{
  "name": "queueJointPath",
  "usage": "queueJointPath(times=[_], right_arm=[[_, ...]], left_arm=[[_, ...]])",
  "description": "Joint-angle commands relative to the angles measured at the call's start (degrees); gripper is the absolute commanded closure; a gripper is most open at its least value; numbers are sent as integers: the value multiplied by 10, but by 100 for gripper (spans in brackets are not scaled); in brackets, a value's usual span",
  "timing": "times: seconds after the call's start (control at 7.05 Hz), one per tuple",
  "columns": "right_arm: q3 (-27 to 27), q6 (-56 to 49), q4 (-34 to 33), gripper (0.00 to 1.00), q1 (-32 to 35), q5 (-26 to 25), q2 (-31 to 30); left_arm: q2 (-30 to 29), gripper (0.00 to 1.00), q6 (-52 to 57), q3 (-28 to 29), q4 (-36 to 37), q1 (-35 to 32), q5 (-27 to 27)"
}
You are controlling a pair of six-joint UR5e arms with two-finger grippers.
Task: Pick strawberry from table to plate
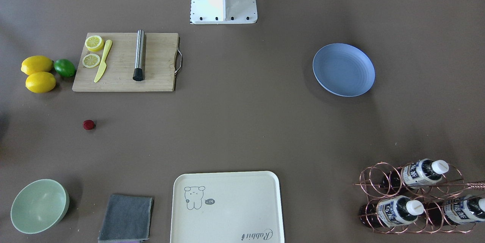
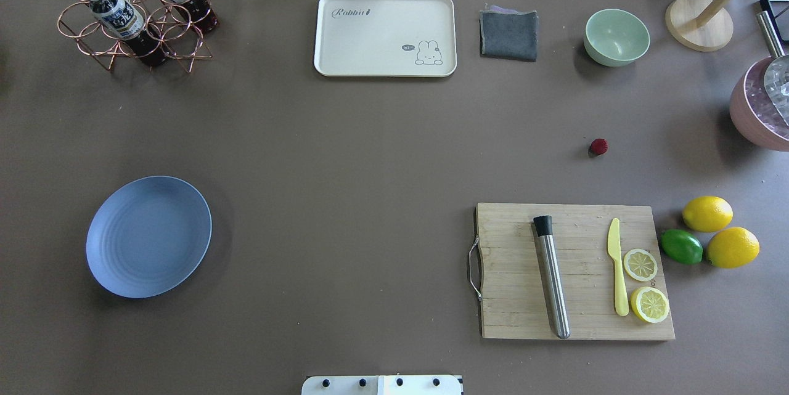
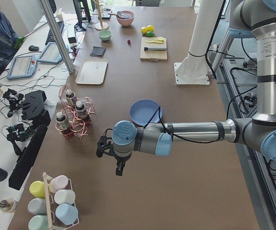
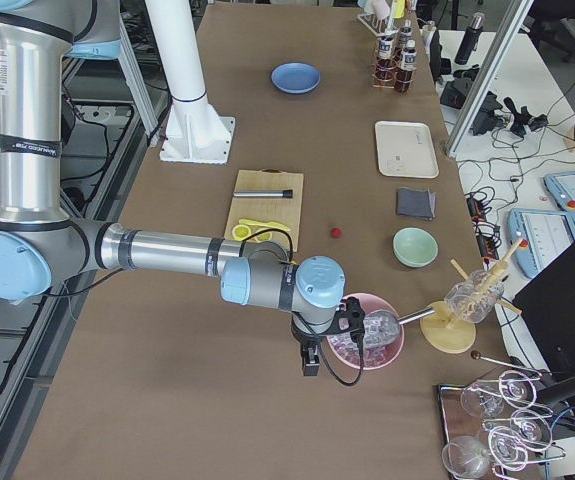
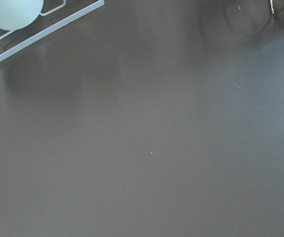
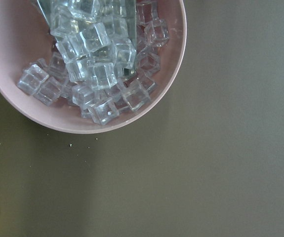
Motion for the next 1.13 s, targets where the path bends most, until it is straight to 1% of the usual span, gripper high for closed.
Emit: queueJointPath(times=[0.0, 0.99], right_arm=[[1, 0, 0, 0, 0, 0, 1], [1, 0, 0, 0, 0, 0, 1]], left_arm=[[0, 2, 0, -4, 0, 0, 1], [-6, 2, 0, -6, 3, 6, 0]])
